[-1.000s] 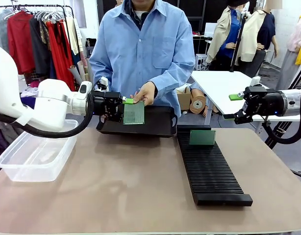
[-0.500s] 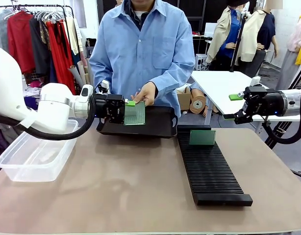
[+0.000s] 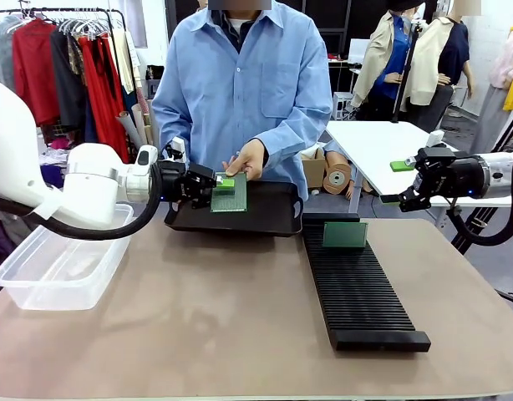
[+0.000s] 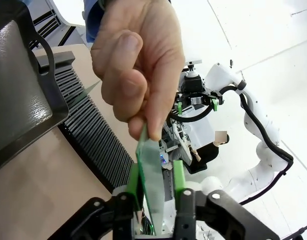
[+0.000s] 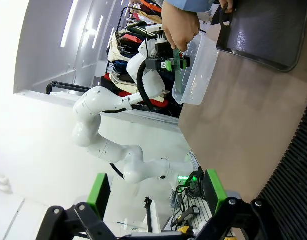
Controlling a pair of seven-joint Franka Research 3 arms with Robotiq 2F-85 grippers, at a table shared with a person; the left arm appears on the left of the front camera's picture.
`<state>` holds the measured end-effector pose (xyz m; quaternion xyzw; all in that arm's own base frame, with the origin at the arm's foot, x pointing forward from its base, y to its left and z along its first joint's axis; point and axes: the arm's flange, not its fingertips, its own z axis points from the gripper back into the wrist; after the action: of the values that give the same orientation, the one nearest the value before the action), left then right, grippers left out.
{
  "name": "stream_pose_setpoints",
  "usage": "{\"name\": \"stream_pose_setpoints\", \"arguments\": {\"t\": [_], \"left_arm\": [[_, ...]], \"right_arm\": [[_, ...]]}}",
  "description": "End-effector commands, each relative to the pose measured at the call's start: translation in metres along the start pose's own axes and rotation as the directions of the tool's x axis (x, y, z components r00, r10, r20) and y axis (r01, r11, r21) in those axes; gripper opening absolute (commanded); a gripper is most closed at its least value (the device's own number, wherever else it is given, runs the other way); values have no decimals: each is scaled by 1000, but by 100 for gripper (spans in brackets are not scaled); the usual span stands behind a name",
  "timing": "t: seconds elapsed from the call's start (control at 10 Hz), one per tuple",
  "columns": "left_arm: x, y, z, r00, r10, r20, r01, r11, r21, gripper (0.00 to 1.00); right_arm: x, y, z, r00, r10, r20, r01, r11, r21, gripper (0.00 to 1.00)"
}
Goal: Sort PCBs into racks and boxes based on the side picked up.
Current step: Pick up the Blank PCB handed by the Human.
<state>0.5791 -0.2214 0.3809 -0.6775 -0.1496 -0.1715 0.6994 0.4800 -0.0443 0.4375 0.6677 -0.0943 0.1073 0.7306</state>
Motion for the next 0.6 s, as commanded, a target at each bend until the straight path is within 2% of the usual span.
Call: {"name": "stream_pose_setpoints", "arguments": {"t": [0.0, 0.5], "left_arm": [[-6, 3, 4, 999, -20, 26, 20, 999, -36, 0], [-5, 1, 7, 1000, -11, 7, 11, 999, -49, 0]], "right_arm": [[1, 2, -1, 1000, 4, 11, -4, 1000, 8, 100], [1, 2, -1, 1000, 4, 11, -4, 1000, 8, 100]]}}
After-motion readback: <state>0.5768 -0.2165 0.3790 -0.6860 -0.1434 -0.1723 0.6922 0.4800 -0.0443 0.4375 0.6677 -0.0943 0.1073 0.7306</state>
